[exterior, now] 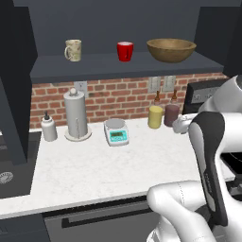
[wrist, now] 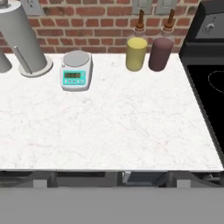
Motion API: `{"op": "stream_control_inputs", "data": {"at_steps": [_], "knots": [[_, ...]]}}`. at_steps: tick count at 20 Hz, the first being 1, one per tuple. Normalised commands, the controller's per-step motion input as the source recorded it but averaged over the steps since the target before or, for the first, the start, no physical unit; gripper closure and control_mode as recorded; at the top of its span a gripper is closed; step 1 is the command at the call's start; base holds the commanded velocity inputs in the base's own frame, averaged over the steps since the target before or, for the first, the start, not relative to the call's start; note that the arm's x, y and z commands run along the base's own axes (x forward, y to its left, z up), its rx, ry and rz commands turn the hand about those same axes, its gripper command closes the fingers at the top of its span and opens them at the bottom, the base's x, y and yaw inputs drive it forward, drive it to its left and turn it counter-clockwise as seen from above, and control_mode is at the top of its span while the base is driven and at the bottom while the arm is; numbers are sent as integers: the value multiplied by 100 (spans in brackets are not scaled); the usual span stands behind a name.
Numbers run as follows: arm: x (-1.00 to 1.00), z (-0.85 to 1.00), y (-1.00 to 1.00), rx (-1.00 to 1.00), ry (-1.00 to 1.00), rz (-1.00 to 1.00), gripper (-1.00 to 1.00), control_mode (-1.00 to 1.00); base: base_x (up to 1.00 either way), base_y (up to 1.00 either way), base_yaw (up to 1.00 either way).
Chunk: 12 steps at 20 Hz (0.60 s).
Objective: Gather all objects into one cabinet and sort the glasses and bowls to opposite sides.
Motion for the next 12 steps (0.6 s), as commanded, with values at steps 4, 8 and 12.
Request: {"op": "stream_control_inputs", "data": {"at_steps": [4,8,12], "knots": [[0,26,0,0,0,0,-100,-100,0,0,0],[0,25,0,0,0,0,-100,-100,0,0,0],[0,20,0,0,0,0,-100,-100,0,0,0]]}}
